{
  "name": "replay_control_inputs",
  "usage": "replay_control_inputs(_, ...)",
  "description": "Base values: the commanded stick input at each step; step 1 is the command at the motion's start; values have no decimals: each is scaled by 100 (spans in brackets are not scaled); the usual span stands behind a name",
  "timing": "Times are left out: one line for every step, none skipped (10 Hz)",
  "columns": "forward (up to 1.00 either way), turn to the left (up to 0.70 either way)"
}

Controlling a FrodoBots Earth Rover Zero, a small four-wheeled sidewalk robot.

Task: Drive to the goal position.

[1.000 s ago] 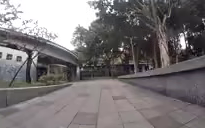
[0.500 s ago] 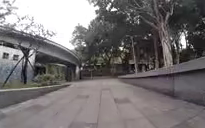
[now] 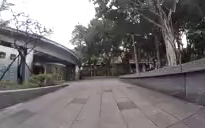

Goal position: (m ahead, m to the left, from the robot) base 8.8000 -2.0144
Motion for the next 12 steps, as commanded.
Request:
replay_control_inputs(70, 0)
replay_control_inputs(70, 0)
replay_control_inputs(70, 0)
replay_control_inputs(70, 0)
replay_control_inputs(70, 0)
replay_control_inputs(70, 0)
replay_control_inputs(70, 0)
replay_control_inputs(70, 0)
replay_control_inputs(70, 0)
replay_control_inputs(70, 0)
replay_control_inputs(70, 0)
replay_control_inputs(70, 0)
